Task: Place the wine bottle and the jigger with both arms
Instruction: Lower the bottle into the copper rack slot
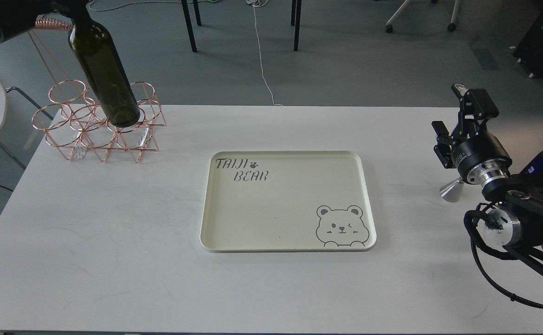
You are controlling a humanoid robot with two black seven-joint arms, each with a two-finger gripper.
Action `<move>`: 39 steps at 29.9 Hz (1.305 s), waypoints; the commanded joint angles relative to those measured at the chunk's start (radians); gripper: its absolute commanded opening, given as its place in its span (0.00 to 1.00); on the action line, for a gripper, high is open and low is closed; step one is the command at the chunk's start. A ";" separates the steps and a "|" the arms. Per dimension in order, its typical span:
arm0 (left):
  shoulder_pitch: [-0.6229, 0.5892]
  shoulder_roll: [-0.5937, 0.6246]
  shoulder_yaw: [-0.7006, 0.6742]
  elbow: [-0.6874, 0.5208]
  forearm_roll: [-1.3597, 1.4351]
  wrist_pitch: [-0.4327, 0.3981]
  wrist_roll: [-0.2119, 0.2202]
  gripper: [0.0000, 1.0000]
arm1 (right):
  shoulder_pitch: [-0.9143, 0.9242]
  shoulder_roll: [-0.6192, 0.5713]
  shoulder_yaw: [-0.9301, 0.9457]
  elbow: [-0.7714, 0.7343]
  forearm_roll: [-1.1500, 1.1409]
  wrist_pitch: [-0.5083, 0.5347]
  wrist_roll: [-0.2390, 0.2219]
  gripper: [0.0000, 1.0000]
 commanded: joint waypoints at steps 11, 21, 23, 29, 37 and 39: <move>0.007 -0.008 0.003 0.001 0.000 0.002 0.000 0.06 | 0.000 0.000 0.000 0.000 0.000 -0.001 0.000 0.96; 0.042 -0.027 0.002 0.001 -0.003 0.015 0.000 0.07 | 0.000 -0.002 0.000 0.000 0.001 0.001 0.000 0.96; 0.053 -0.028 0.002 0.001 -0.011 0.028 0.000 0.08 | 0.000 -0.002 0.000 0.000 0.000 0.001 0.000 0.96; 0.079 -0.028 0.002 0.001 -0.022 0.032 0.000 0.08 | 0.000 -0.002 0.000 0.000 0.000 -0.001 0.000 0.96; 0.128 -0.050 0.002 0.002 -0.032 0.057 0.000 0.10 | -0.002 -0.002 -0.002 0.000 0.000 0.001 0.000 0.96; 0.129 -0.051 0.002 0.002 -0.032 0.057 0.000 0.10 | -0.002 -0.002 -0.002 0.000 0.000 -0.001 0.000 0.96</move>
